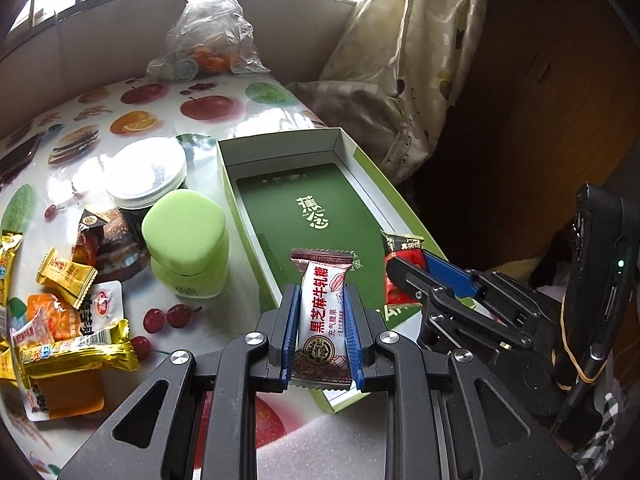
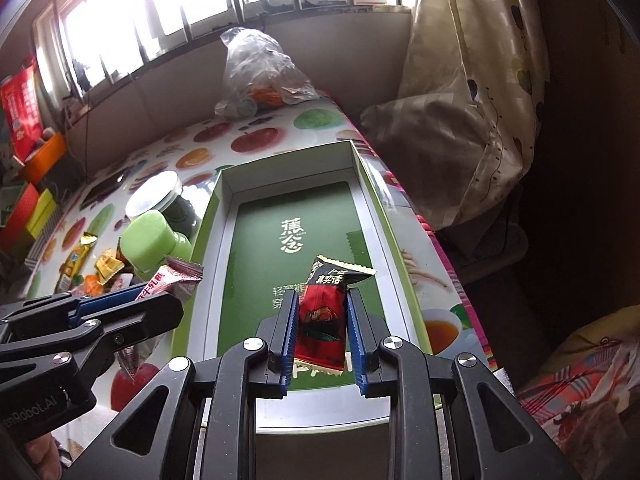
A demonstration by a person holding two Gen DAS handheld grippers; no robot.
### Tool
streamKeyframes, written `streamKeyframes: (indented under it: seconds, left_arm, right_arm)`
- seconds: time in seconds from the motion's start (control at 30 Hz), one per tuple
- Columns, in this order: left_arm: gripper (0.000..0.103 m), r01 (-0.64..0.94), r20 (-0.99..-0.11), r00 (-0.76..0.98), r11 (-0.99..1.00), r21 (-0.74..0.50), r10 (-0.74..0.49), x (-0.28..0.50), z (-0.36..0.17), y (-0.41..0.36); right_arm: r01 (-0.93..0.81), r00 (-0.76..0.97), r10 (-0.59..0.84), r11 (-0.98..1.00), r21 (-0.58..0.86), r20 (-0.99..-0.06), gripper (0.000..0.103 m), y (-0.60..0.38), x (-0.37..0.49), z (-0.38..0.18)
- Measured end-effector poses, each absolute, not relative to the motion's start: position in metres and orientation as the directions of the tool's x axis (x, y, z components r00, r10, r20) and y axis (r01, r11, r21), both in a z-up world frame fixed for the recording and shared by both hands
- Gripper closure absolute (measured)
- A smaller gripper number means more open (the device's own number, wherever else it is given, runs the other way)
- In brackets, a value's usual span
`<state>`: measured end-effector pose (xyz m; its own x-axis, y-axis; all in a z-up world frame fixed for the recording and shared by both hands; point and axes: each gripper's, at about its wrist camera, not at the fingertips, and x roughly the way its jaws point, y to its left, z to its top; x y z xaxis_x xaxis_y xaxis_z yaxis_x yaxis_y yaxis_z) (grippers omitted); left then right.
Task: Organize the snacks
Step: 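Carry both held snacks over the green box, then open both tools to drop the snacks into the green box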
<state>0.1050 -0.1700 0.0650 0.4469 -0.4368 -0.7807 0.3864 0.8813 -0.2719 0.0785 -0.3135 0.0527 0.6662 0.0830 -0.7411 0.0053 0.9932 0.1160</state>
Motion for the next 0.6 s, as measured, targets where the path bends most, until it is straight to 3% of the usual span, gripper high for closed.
streamKeyframes:
  seconds: [0.6]
  left_arm:
    - [0.080, 0.387, -0.821, 0.399, 0.887, -0.252, -0.408, 0.112, 0.044, -0.188]
  right_arm:
    - [-0.004, 0.641, 0.068, 0.996, 0.085, -0.765, 0.081, -0.324, 0.084, 0.039]
